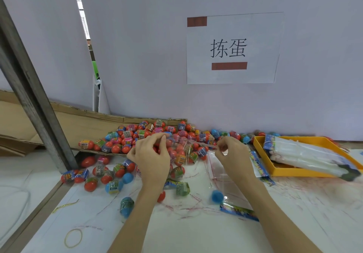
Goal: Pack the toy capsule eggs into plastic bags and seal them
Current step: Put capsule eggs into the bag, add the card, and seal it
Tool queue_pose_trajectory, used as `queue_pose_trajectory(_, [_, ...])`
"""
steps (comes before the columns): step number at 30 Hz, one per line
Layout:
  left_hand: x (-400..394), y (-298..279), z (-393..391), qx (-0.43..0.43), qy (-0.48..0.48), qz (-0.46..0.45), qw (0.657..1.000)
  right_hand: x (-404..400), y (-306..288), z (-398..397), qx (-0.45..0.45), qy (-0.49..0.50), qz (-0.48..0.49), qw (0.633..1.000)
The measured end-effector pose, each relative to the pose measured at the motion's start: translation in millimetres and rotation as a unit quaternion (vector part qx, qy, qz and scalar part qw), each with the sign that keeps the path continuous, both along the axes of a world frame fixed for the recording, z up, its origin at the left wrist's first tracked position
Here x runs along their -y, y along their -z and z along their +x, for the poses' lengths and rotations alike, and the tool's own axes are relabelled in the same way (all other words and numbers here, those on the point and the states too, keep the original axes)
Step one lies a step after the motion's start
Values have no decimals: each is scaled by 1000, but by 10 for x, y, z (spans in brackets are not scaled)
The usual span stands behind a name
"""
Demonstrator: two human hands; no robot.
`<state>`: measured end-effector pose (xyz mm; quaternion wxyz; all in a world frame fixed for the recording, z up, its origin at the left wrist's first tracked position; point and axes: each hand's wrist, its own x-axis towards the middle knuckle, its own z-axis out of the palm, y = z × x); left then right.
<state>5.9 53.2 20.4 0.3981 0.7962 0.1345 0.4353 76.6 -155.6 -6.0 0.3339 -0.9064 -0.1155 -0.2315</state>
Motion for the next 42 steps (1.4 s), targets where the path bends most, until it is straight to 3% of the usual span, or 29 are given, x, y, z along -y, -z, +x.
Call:
queue_pose_trajectory(12, [-23, 32, -2, 10, -34, 50, 998, -5, 4, 30, -47, 18, -10, 999])
queue_pose_trajectory(16, [-106, 27, 16, 19, -61, 12, 998, 108, -7, 29, -85, 8, -18, 996])
queue_pose_trajectory(23, [-67, 12, 16, 10, -9, -1, 1000, 48, -34, 33, -68, -33, -34, 997])
queue_pose_trajectory(31, [36, -65, -51, 64, 87, 14, 994, 24, -26, -24, 9, -58, 73, 996])
queue_pose_trajectory(34, [64, -89, -70, 66, 102, 9, 992, 7, -57, -63, 47, -71, 57, 995])
queue_pose_trajectory(42, [55, -43, -37, 70, 116, -54, 989, -110, -72, -142, 2, -102, 76, 992])
